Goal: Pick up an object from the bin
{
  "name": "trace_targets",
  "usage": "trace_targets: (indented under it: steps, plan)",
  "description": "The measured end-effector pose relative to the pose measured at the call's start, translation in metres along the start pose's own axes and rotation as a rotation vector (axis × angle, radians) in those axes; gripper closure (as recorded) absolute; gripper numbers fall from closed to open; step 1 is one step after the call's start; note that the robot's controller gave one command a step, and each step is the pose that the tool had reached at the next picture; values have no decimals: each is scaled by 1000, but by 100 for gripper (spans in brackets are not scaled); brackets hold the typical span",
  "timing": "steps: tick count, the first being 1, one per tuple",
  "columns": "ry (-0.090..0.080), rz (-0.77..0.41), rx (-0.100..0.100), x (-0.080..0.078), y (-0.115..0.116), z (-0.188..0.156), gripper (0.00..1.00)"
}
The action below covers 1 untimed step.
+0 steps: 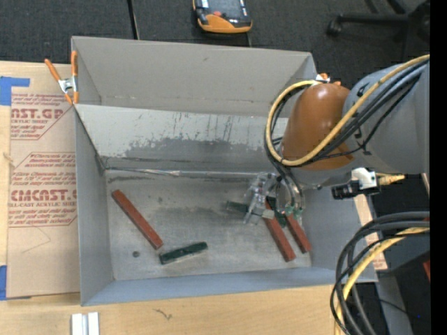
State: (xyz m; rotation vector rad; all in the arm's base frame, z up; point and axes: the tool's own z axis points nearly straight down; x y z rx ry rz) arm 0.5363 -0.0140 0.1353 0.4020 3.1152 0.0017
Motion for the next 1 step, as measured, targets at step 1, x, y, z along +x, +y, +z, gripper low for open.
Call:
trace_targets:
  steps: [1]
  plan:
    - [-3,0,-1,0,0,-12,100]
